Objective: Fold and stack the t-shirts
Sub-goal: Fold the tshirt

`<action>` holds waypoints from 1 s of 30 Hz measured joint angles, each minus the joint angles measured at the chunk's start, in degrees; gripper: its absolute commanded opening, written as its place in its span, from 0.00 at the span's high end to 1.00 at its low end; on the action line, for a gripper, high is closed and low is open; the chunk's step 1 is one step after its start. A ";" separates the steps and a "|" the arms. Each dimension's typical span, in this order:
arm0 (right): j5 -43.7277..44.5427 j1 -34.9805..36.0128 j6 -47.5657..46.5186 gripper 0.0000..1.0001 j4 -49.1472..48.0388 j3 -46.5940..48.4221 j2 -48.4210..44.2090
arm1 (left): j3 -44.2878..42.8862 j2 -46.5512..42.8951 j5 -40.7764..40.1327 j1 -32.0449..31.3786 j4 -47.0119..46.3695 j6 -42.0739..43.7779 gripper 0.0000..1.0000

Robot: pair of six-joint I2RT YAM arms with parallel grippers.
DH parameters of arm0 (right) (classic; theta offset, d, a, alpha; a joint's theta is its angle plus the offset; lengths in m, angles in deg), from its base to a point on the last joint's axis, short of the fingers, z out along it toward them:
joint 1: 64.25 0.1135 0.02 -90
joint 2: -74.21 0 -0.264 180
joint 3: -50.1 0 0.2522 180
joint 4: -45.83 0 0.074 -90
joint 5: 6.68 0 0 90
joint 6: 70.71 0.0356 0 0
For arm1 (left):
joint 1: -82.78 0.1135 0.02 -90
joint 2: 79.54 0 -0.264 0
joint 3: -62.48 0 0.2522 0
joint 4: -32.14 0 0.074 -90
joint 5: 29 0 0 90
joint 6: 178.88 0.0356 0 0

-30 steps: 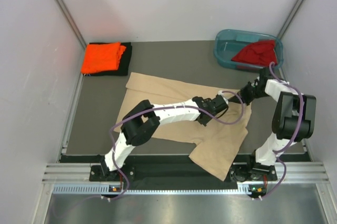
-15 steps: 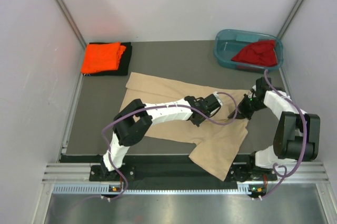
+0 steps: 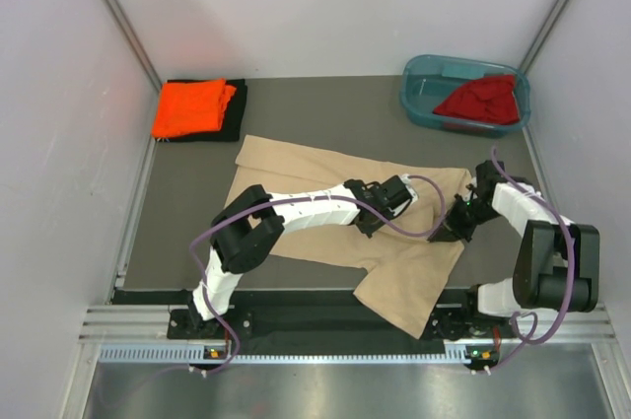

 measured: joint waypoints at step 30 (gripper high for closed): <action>0.83 0.04 1.18 0.97 -1.25 -8.59 -7.45 | 0.81 -0.94 2.40 0.24 -0.39 0.31 1.00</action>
